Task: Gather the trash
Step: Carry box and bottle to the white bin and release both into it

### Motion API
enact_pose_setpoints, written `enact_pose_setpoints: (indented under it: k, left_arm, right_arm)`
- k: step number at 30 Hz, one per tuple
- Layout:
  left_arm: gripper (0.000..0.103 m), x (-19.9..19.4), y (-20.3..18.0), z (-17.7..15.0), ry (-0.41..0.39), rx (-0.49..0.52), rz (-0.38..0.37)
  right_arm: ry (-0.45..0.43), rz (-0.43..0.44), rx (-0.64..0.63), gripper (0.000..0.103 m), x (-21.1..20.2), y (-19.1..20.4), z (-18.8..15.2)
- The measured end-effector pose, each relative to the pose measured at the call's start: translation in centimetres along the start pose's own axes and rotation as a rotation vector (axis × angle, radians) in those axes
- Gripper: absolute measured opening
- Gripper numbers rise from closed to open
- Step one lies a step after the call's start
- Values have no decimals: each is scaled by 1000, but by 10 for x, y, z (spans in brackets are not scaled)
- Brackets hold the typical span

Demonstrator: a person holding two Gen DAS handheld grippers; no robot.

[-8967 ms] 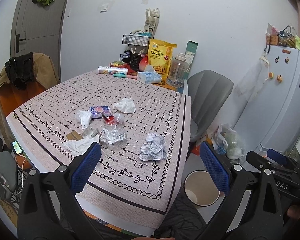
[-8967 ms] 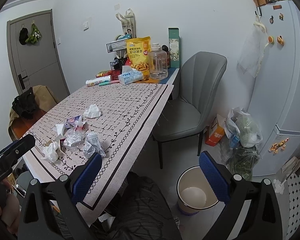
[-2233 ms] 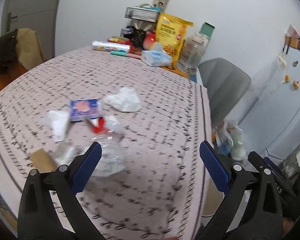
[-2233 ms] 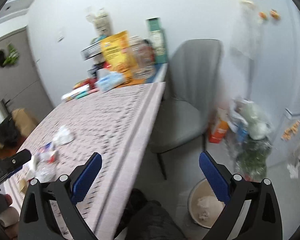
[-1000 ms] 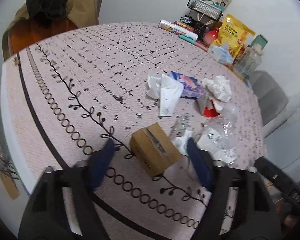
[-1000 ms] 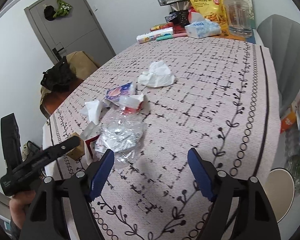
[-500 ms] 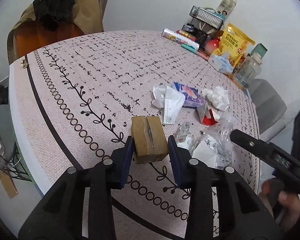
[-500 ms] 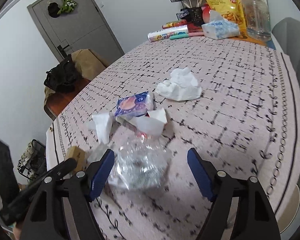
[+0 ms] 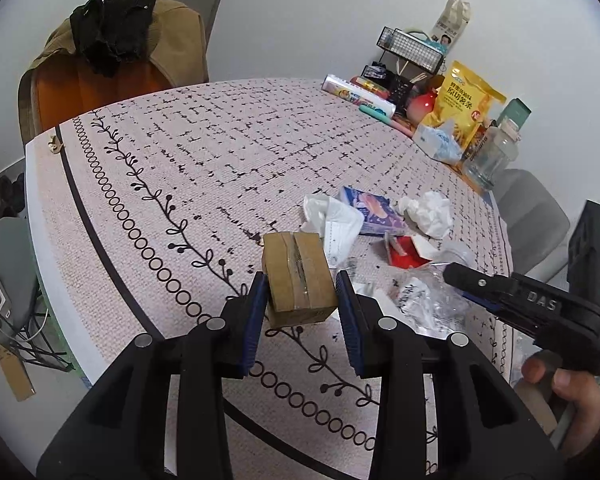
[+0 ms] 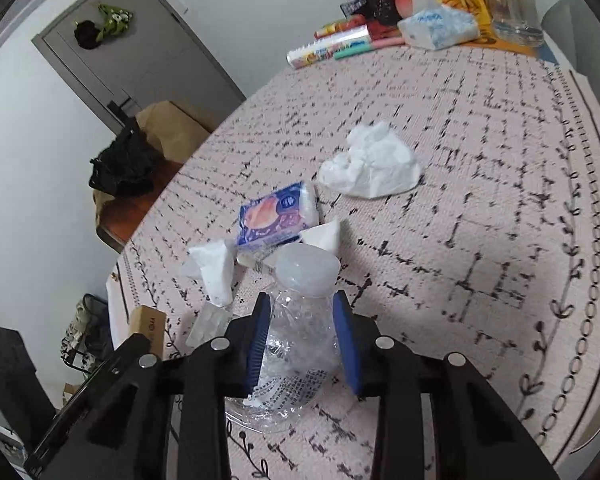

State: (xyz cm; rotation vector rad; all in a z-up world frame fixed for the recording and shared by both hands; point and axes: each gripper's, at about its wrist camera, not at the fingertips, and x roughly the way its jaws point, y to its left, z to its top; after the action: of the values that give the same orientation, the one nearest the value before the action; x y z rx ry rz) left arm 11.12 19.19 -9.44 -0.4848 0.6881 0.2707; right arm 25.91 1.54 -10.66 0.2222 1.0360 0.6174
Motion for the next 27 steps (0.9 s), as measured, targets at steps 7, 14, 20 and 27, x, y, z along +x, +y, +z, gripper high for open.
enact_pose_setpoints:
  k: [7,14,20,27]
  left_arm:
    - [35,-9,-25,4,-29,42,-33]
    - [35,-10,-57,11,-45,97,-54]
    - [35,-6,-84,11,-43,134,-76]
    - [35,1,-113,3,-23,179,-100]
  right_arm:
    - [-76,30,-7,32,-37,-9,-4]
    - [-131,24,8,32,-66,-30,-1]
    - [-145,19,33,32,-81,-52,-4]
    - [-159,12,57,32,-96,-74,-14]
